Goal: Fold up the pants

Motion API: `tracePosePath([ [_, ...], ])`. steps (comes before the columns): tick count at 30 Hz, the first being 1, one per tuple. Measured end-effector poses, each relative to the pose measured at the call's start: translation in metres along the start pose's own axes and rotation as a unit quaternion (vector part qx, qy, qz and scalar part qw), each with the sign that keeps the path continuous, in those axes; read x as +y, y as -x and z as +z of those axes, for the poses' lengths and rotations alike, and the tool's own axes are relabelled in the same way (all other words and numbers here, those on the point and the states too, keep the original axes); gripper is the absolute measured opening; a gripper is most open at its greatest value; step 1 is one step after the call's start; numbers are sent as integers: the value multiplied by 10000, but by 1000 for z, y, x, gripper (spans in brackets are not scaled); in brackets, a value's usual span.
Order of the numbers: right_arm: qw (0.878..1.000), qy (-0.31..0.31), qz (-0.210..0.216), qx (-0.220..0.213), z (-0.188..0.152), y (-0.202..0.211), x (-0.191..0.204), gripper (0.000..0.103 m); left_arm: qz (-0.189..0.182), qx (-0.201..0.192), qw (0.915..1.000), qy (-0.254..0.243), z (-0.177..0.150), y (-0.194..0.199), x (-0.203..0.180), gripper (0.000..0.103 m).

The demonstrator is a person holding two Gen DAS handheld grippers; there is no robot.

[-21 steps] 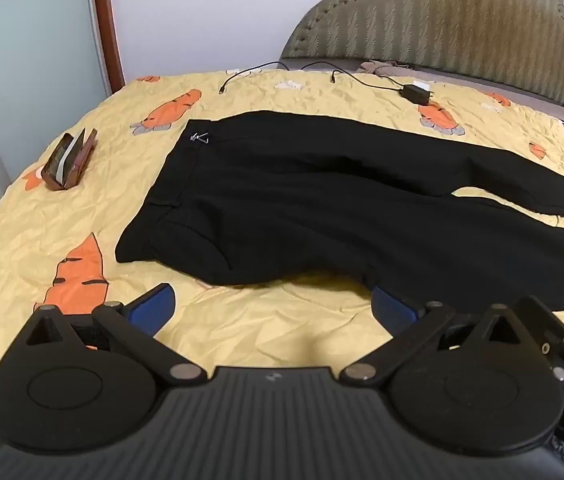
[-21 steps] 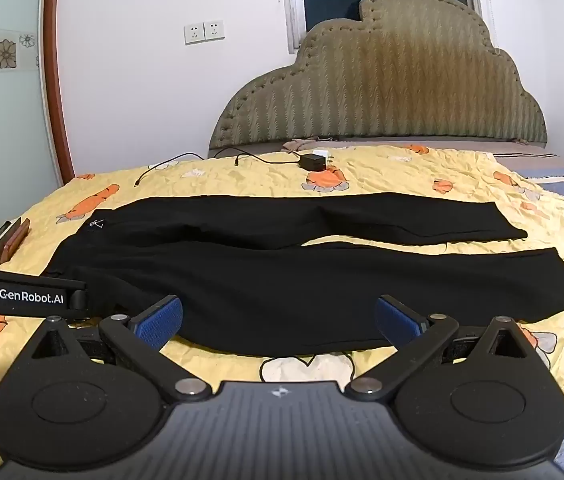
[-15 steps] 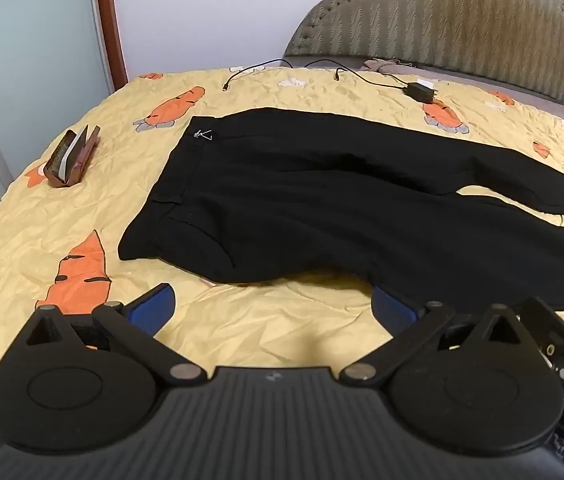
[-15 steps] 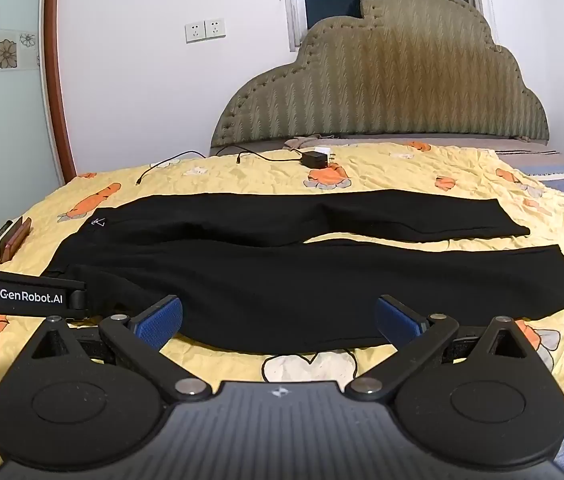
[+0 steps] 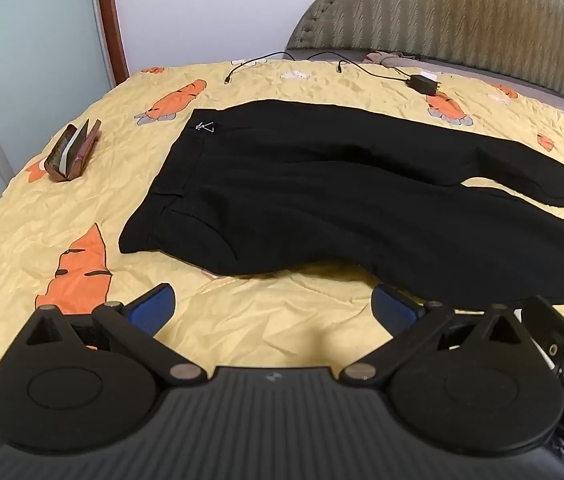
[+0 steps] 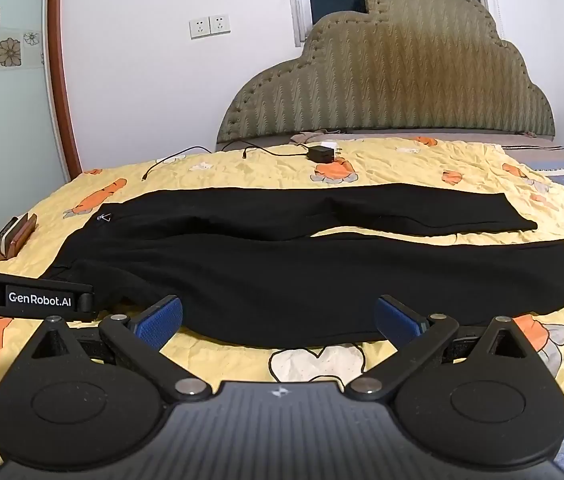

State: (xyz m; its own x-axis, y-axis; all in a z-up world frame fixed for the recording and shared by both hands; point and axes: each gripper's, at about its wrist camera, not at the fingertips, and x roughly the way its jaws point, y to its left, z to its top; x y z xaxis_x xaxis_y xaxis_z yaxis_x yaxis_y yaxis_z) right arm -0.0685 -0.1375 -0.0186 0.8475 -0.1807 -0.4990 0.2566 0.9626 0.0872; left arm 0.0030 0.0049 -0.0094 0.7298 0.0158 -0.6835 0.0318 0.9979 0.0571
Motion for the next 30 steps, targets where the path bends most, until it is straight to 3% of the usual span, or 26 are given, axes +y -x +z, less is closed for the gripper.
tracePosePath([
  [30,10000,29,26,62,0,-2,1,103,33,45,10000,-39,-2,-3,-1,103],
])
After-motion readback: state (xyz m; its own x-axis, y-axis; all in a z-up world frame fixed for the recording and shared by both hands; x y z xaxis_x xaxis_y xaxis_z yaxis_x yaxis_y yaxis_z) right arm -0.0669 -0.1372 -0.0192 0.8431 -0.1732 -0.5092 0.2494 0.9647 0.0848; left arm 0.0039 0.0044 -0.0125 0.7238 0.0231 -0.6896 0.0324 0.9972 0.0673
